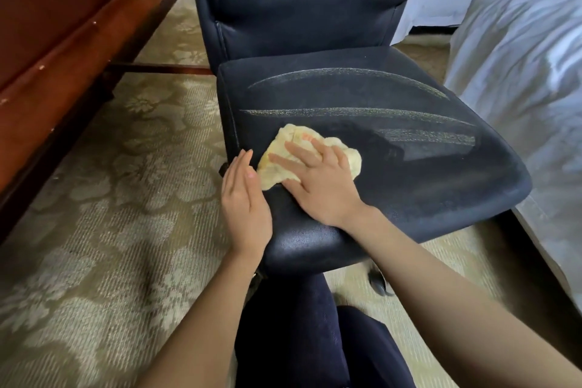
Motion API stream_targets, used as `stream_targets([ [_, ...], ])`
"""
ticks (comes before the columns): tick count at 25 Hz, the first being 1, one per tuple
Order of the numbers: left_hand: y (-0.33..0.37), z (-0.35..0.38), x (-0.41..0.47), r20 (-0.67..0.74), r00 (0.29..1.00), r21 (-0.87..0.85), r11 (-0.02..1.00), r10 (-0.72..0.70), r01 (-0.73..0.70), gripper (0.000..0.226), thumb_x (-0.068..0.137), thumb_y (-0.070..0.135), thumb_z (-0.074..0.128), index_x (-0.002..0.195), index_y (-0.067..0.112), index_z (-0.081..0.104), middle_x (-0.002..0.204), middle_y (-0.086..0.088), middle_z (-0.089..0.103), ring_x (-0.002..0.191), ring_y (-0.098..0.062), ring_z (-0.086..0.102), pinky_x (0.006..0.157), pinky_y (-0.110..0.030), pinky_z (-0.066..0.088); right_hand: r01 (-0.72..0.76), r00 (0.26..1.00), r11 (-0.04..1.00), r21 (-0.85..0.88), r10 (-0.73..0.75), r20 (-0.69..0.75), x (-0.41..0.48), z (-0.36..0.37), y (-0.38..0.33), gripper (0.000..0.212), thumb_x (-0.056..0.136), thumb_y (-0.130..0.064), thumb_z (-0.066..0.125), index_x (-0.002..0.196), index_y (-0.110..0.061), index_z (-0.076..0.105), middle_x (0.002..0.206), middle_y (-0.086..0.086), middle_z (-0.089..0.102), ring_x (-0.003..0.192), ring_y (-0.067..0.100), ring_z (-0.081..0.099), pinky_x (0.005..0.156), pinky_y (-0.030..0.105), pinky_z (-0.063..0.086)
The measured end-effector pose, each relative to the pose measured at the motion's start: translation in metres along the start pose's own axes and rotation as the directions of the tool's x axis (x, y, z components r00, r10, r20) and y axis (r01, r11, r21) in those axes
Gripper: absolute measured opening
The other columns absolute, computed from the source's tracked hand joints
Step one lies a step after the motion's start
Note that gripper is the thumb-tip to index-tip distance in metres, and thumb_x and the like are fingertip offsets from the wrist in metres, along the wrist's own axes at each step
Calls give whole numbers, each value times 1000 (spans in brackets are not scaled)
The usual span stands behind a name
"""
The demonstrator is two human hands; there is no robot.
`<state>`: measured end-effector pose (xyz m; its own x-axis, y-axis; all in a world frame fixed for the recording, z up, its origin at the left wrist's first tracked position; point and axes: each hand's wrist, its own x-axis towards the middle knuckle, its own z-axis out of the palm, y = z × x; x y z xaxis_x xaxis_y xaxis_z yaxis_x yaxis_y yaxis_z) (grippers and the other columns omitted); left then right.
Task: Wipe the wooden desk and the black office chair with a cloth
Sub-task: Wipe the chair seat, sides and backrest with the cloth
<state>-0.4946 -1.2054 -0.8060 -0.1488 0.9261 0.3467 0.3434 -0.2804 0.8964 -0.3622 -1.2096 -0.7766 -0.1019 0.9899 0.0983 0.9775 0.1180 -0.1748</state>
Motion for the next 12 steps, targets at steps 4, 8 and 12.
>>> stream_targets([
  [4,-2,-2,-1,15,999,-65,997,-44,45,51,97,29,22,133,6,51,135,-3,53,132,-20,43,113,-34,29,197,979,980,15,-196,-55,-47,0,4,45,93,-42,47,137,-46,40,150,-14,32,142,28,18,114,49,8],
  [8,-8,-5,-2,55,991,-150,981,-120,127,52,95,36,24,137,17,49,136,9,47,134,-7,38,112,-20,26,366,925,930,-30,-367,-95,-90,6,25,47,86,-34,52,132,-38,51,144,-9,43,138,31,30,112,53,19],
  [12,-8,-5,-4,156,986,-35,998,-52,58,53,97,37,18,145,22,33,151,5,33,141,-5,25,115,-19,16,549,832,822,-156,-555,4,-90,-2,52,45,88,-39,50,133,-40,48,144,-9,44,137,30,33,110,54,28],
])
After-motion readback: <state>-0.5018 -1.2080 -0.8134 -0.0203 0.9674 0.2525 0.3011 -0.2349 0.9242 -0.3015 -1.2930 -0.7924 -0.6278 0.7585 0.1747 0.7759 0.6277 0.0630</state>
